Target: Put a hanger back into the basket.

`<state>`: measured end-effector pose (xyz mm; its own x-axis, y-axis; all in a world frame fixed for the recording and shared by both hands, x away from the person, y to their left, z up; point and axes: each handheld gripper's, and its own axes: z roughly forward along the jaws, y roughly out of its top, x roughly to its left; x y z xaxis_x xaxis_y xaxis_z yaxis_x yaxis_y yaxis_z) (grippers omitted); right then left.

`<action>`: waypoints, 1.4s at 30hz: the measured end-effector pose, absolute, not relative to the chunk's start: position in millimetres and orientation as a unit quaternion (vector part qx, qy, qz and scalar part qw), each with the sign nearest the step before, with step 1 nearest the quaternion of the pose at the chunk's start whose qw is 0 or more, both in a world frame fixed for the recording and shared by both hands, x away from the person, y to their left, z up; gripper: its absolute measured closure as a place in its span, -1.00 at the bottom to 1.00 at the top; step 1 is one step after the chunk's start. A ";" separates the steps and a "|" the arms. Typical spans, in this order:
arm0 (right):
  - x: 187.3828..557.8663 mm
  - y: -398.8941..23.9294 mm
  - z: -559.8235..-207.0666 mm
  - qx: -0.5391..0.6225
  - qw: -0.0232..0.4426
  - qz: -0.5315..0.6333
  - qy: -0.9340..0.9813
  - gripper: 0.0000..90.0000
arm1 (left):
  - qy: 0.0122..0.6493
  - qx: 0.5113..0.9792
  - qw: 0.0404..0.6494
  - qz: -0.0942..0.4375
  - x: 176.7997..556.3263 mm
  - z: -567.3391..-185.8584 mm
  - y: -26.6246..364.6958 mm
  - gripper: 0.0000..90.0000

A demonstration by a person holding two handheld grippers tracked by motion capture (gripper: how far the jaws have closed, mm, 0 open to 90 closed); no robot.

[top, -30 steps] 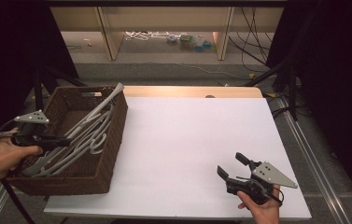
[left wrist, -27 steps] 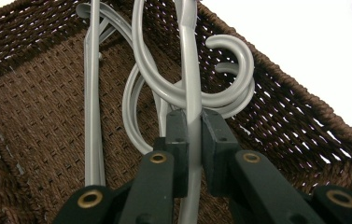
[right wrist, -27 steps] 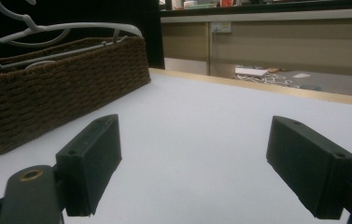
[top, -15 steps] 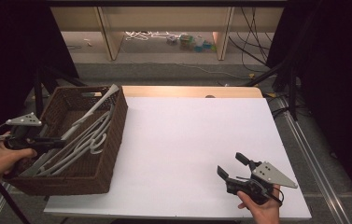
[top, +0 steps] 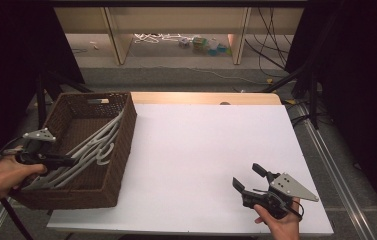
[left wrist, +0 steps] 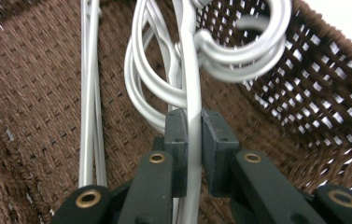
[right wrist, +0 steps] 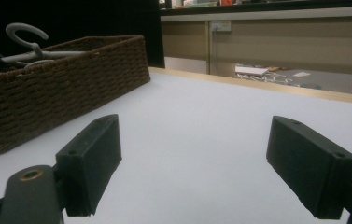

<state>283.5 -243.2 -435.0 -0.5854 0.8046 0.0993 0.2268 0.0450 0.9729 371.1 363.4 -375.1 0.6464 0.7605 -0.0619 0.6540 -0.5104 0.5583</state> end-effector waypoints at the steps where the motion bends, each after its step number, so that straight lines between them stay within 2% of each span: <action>1: 283.5 -243.2 -434.8 0.380 0.251 0.577 0.678 -0.58 | 0.408 0.866 0.275 0.092 371.8 -376.7 362.8 0.81; 7: 284.0 -242.7 -435.4 0.378 0.251 0.582 0.675 -0.58 | 0.404 0.876 0.250 0.079 373.7 -385.7 363.5 0.80; 12: 283.3 -243.3 -434.5 0.382 0.250 0.573 0.681 -0.58 | 0.421 0.865 0.262 0.079 375.1 -389.1 365.3 0.79; 23: 283.6 -243.3 -434.9 0.380 0.250 0.576 0.679 -0.58 | 0.426 0.871 0.229 0.081 378.8 -391.7 362.5 0.77; 26: 283.7 -243.1 -434.7 0.380 0.250 0.577 0.678 -0.58 | 0.424 0.878 0.208 0.080 378.3 -398.3 362.3 0.62; 35: 283.3 -243.1 -434.4 0.387 0.246 0.572 0.680 -0.58 | 0.432 0.857 0.260 0.108 370.5 -376.0 359.8 0.27; 40: 283.5 -244.1 -434.2 0.382 0.248 0.574 0.680 -0.58 | 0.446 0.841 0.280 0.123 367.1 -365.1 354.6 -0.08; 42: 283.4 -243.5 -434.5 0.386 0.245 0.574 0.679 -0.58 | 0.453 0.832 0.290 0.138 365.1 -361.6 351.1 -0.15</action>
<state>283.4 -243.5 -434.5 -0.5821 0.8055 0.1112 0.2439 0.0424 0.9689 365.1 351.1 -361.6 0.5512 0.8337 -0.0338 0.6738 -0.4209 0.6074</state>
